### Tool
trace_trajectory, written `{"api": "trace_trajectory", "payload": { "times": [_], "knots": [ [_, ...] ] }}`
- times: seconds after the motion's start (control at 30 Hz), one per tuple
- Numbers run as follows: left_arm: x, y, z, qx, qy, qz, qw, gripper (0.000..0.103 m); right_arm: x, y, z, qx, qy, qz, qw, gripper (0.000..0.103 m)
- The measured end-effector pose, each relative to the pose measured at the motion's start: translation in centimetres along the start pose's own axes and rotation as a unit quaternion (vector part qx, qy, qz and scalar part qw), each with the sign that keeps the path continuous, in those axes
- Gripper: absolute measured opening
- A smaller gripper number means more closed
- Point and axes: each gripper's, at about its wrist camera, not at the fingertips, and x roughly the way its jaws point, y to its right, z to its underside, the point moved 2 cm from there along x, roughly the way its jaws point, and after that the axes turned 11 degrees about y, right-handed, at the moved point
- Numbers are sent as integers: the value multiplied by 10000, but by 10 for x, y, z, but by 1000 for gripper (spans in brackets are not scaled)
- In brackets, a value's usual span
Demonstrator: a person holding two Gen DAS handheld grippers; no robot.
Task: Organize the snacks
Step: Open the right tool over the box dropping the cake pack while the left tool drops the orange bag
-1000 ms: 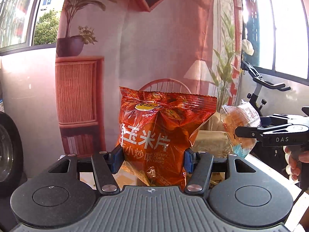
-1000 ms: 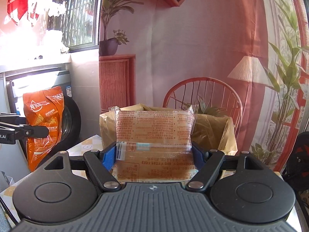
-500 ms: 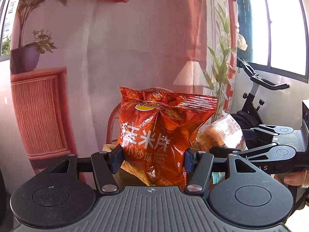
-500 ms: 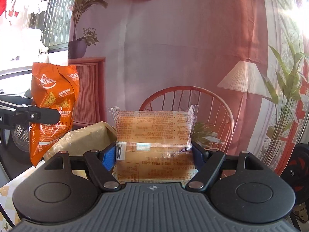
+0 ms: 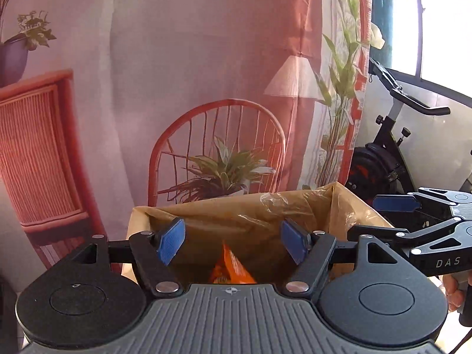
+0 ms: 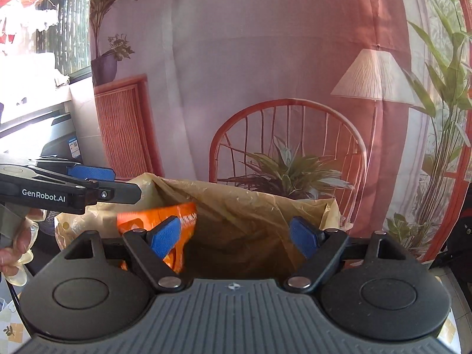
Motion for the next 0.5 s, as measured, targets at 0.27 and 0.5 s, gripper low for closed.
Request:
{"api": "trace_trajectory", "payload": {
  "times": [0.27, 0.5],
  "knots": [
    [-79, -14, 14, -405, 111, -384, 9984, 75, -64, -15, 7, -3, 137, -7, 9999, 83],
    [-151, -40, 57, -535, 69, -1069, 9928, 81, -110, -17, 49, 193, -157, 221, 9994, 94]
  ]
}}
